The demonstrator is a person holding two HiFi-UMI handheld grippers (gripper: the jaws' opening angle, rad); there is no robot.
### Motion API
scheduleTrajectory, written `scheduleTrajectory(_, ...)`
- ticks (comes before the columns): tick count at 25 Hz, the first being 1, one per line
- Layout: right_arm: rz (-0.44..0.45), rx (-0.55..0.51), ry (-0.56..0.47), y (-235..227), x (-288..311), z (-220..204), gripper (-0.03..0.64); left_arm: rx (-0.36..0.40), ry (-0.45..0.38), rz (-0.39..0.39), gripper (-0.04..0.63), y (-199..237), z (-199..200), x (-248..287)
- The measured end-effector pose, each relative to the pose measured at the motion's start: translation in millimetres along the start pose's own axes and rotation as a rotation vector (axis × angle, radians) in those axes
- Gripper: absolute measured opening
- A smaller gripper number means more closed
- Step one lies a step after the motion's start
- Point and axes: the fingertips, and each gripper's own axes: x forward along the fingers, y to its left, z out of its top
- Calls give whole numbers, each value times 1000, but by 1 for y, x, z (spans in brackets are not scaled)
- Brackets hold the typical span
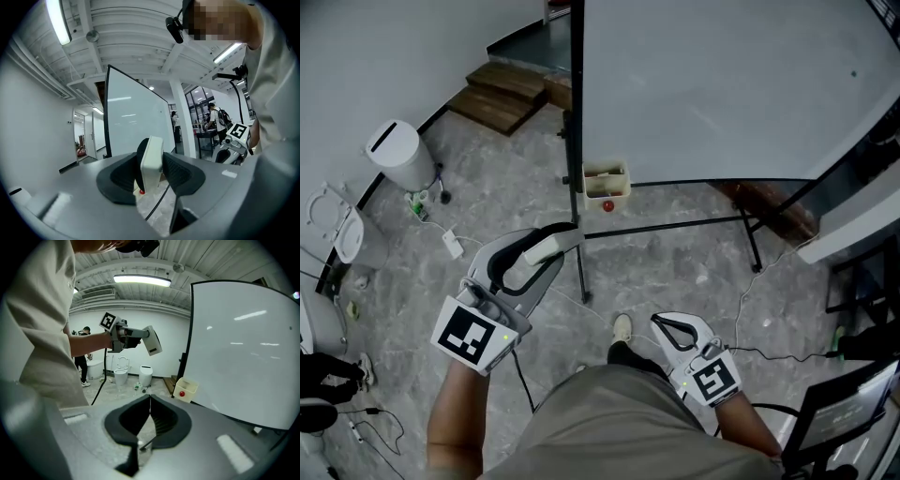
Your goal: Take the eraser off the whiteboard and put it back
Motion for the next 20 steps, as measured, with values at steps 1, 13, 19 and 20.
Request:
scheduleTrajectory(1, -8, 6, -1, -7, 0, -2, 3, 1, 6, -10, 173, 1, -1, 11)
scheduleTrajectory(13, -68, 75, -2, -86, -4, -23, 3, 86, 85, -121, 173, 10, -30, 136)
scheduleTrajectory(19, -92, 101, 20, -123, -3, -33, 3, 92, 147, -145, 173, 24, -56, 185)
scheduleTrajectory(20, -96, 101, 26, -129, -4, -36, 3, 93, 158, -149, 173, 26, -62, 192)
